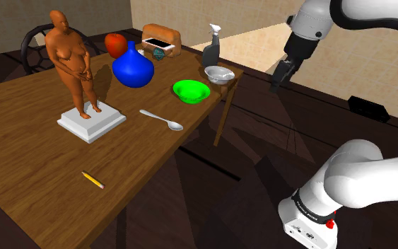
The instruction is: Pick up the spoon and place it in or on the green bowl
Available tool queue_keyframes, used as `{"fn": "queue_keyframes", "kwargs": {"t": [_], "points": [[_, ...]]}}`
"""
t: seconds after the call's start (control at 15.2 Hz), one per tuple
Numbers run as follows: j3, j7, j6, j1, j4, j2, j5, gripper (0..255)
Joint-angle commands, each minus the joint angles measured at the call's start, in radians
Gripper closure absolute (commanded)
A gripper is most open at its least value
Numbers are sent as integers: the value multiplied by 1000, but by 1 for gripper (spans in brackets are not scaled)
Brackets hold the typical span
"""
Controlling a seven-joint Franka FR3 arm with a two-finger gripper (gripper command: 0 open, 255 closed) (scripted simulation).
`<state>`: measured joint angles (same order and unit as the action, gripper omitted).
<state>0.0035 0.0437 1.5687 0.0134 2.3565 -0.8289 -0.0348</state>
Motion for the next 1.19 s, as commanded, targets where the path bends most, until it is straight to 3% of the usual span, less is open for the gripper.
{"fn": "queue_keyframes", "kwargs": {"t": [0.0,0.59,1.12], "points": [[0,0,0,0,0,0,0,0],[94,-101,270,-51,25,192,96,0],[177,-180,487,-84,-40,421,141,0]]}}
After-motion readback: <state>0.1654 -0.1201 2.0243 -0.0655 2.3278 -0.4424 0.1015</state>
